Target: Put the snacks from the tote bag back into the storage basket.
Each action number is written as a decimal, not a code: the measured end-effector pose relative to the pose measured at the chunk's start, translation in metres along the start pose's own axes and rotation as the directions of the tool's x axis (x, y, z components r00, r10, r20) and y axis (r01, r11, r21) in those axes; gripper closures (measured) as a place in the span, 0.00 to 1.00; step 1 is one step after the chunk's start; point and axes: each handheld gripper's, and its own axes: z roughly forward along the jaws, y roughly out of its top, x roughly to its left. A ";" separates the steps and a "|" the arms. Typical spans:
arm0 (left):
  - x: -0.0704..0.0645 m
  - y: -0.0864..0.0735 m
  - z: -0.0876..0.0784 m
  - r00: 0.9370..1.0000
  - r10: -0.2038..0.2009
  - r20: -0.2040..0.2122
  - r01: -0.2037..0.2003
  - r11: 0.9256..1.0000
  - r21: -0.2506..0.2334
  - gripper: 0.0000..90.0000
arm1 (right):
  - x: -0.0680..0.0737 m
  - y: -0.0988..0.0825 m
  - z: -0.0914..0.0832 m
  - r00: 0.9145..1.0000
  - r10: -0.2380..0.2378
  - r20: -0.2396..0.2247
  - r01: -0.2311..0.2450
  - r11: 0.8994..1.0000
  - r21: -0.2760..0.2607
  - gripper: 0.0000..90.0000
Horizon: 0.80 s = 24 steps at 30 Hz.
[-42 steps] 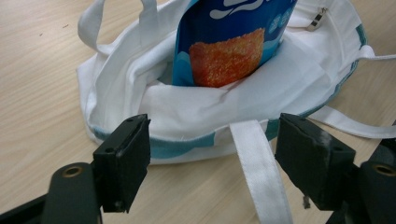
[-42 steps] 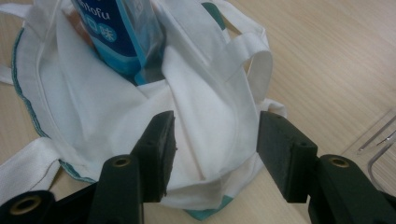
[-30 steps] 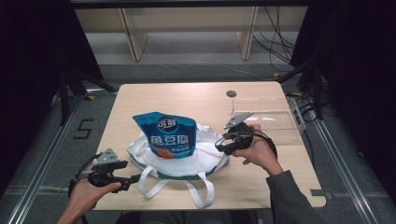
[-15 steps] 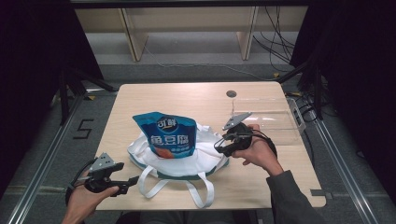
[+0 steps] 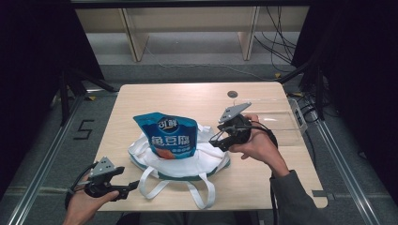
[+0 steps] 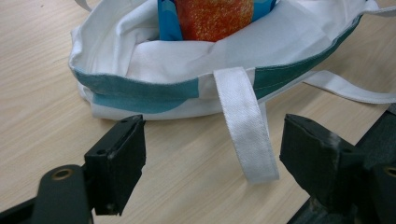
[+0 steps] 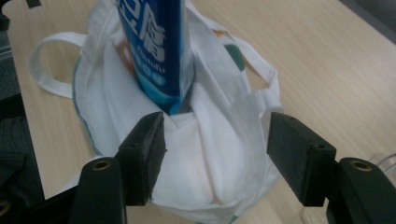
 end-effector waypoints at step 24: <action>0.001 -0.002 0.002 1.000 -0.016 0.001 0.016 0.999 0.028 0.25 | 0.024 0.105 -0.008 0.983 -0.155 -0.099 0.162 0.985 0.066 0.42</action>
